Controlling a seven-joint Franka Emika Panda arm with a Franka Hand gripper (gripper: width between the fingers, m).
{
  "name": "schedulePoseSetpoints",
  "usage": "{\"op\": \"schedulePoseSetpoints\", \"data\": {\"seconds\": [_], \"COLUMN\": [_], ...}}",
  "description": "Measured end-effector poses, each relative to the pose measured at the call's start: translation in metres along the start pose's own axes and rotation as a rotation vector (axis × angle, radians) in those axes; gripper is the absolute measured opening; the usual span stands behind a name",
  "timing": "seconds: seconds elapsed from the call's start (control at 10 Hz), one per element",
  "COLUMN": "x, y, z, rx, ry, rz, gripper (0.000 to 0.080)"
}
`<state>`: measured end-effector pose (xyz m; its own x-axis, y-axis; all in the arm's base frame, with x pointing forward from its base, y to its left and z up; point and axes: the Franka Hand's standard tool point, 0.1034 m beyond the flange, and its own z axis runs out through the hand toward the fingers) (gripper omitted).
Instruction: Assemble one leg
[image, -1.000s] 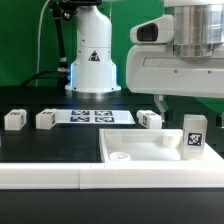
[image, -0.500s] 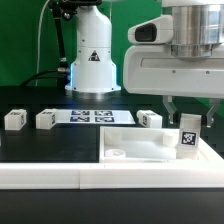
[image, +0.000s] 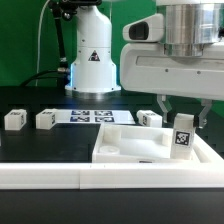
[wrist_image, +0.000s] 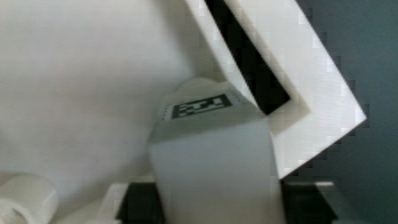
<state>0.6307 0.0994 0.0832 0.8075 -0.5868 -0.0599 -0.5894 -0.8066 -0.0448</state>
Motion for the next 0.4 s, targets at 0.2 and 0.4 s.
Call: {"op": "schedulePoseSetpoints", "data": {"seconds": [0.2, 0.4], "x": [0.0002, 0.0003], "y": [0.0003, 0.0003], "z": [0.0, 0.0], "rx": [0.0, 0.0], "ry": [0.0, 0.0], "rz": [-0.003, -0.002], "gripper": [0.0306, 0.0306]}}
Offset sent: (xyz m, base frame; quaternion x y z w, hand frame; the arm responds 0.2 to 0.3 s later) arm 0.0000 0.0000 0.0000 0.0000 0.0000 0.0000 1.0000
